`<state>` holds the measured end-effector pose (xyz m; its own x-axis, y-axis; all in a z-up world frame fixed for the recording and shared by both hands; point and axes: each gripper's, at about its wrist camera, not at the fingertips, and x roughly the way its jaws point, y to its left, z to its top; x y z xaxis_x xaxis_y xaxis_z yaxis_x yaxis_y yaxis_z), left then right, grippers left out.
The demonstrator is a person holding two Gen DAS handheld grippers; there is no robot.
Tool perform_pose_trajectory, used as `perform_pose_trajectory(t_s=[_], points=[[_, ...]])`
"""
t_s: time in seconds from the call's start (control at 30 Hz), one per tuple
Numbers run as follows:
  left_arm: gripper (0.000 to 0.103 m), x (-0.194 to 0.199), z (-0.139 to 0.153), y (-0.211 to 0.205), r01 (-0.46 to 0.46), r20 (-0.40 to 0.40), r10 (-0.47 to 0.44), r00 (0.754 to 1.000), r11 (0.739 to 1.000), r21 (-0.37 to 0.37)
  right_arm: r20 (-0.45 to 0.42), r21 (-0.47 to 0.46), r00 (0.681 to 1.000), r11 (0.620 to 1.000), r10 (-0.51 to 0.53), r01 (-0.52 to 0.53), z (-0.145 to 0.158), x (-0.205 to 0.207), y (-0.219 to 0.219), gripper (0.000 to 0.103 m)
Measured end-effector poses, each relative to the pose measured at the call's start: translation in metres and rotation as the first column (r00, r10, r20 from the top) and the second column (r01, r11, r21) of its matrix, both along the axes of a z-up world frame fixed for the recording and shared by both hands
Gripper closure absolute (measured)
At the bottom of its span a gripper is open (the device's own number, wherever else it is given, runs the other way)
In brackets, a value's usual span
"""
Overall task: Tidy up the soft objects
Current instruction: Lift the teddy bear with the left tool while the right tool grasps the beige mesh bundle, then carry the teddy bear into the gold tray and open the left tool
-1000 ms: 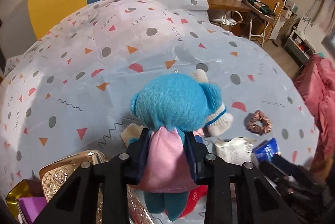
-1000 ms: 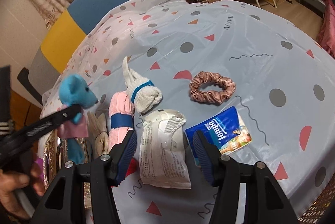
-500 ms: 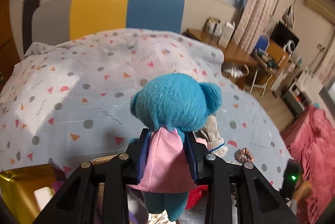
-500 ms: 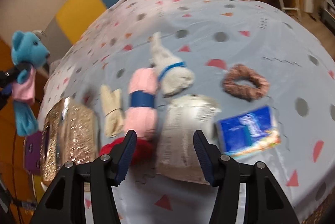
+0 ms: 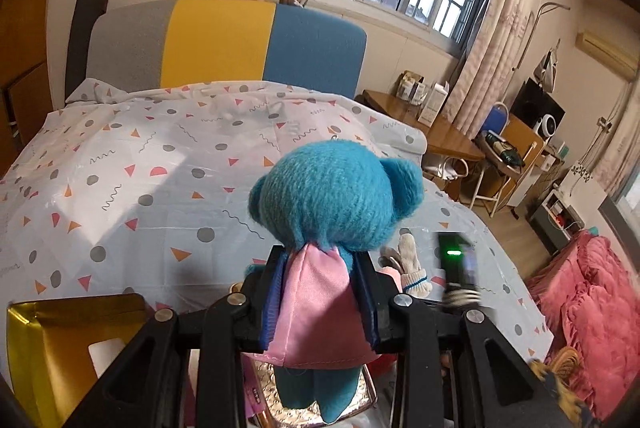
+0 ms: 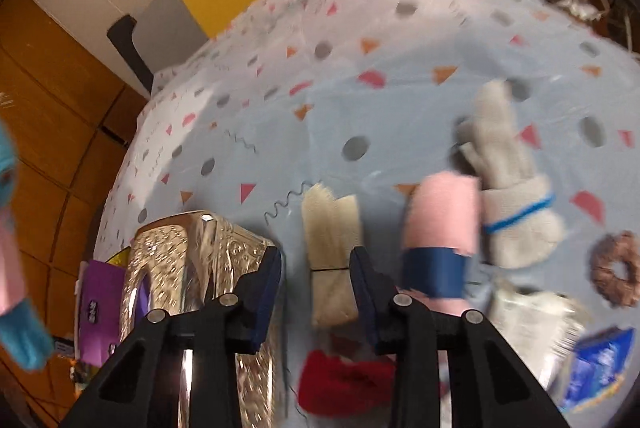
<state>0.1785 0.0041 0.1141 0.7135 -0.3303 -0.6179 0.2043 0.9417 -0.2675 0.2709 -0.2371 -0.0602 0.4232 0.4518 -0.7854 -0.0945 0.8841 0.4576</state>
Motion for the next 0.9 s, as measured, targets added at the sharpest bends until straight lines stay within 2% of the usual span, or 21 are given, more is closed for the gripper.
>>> perform_pose_trajectory(t_s=[0.1, 0.2, 0.3, 0.4, 0.5, 0.6, 0.83, 0.9], points=[[0.069, -0.008, 0.004, 0.007, 0.003, 0.014, -0.003, 1.000, 1.000, -0.014, -0.049, -0.085, 0.999, 0.996, -0.007, 0.002, -0.019, 0.015, 0.014, 0.067], [0.069, -0.016, 0.007, 0.015, -0.002, 0.021, 0.003, 1.000, 0.999, -0.037, -0.127, -0.115, 0.991, 0.993, -0.033, 0.018, -0.042, 0.027, 0.016, 0.067], [0.069, -0.021, 0.010, 0.026, -0.014, 0.028, 0.016, 0.999, 0.998, -0.055, -0.101, -0.139, 0.995, 0.990, -0.021, 0.007, -0.042, 0.026, 0.021, 0.067], [0.069, -0.029, 0.014, 0.036, -0.027, 0.041, 0.030, 0.999, 0.997, -0.071, -0.099, -0.158, 0.995, 0.987, 0.017, -0.033, -0.041, 0.022, 0.024, 0.076], [0.069, -0.037, 0.015, 0.053, -0.060, 0.045, 0.064, 0.997, 0.995, -0.084, -0.088, -0.195, 0.994, 0.978, 0.063, -0.079, -0.041, 0.011, 0.027, 0.076], [0.069, -0.043, 0.011, 0.073, -0.103, 0.039, 0.107, 0.993, 0.990, -0.093, -0.088, -0.186, 0.994, 0.979, 0.070, -0.086, -0.040, -0.002, 0.020, 0.076], [0.069, -0.062, -0.019, 0.127, -0.229, -0.003, 0.230, 0.973, 0.967, -0.114, -0.096, -0.201, 0.993, 0.976, 0.067, -0.085, -0.043, -0.024, 0.014, 0.076], [0.069, -0.070, -0.034, 0.147, -0.279, -0.031, 0.277, 0.960, 0.954, -0.110, -0.092, -0.217, 0.993, 0.972, 0.070, -0.089, -0.043, -0.029, 0.015, 0.076]])
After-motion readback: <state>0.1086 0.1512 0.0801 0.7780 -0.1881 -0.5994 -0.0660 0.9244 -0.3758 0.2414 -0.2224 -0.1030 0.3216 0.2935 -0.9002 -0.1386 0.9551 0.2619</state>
